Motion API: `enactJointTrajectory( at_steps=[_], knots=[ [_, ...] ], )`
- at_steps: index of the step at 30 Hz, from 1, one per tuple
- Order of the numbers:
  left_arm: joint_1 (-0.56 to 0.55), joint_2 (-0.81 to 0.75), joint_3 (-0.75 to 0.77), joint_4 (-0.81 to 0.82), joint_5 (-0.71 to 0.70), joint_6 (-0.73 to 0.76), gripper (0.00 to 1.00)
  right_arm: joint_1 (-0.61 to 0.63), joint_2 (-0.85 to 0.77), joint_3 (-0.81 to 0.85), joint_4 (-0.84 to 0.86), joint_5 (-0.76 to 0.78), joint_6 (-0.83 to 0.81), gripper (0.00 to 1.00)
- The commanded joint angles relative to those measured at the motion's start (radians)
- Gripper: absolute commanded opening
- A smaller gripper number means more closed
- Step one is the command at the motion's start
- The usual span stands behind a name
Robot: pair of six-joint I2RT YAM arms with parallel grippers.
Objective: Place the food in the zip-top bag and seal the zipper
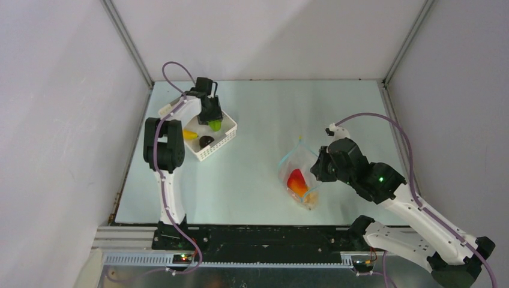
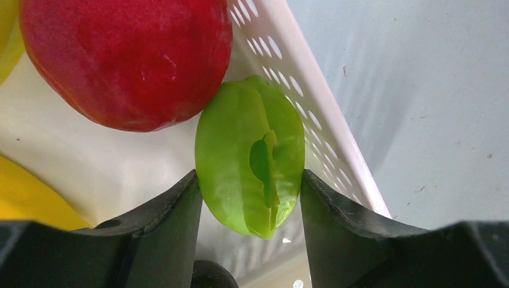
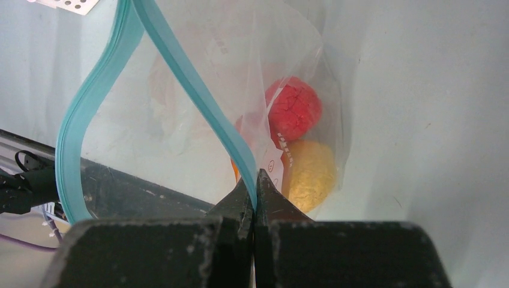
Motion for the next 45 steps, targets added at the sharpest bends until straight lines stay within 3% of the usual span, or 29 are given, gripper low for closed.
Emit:
enactJointTrajectory(
  at_steps=[1, 14, 24, 34, 36, 41, 45],
  knots=[
    [-0.017, -0.031, -0.015, -0.051, -0.055, -0.005, 0.26, -0.006, -0.015, 0.000, 0.031, 0.011, -0.019, 0.00],
    [-0.018, -0.392, -0.121, -0.040, -0.180, -0.021, 0.21, -0.005, -0.027, 0.000, 0.032, 0.002, -0.024, 0.00],
    [-0.089, -0.701, -0.269, 0.024, -0.066, -0.041, 0.20, -0.006, -0.005, -0.001, 0.053, -0.019, -0.035, 0.00],
    [-0.389, -1.111, -0.468, 0.210, -0.015, -0.072, 0.21, -0.002, -0.026, -0.017, 0.071, -0.077, -0.042, 0.00],
    [-0.495, -1.164, -0.510, 0.261, 0.020, -0.108, 0.24, -0.003, -0.030, -0.018, 0.070, -0.081, -0.038, 0.00],
    [-0.734, -1.176, -0.518, 0.395, 0.110, -0.126, 0.25, 0.000, -0.030, -0.020, 0.077, -0.093, -0.030, 0.00],
    [-0.929, -1.076, -0.482, 0.437, 0.007, -0.105, 0.23, 0.002, -0.039, -0.034, 0.087, -0.099, -0.014, 0.00]
  ],
)
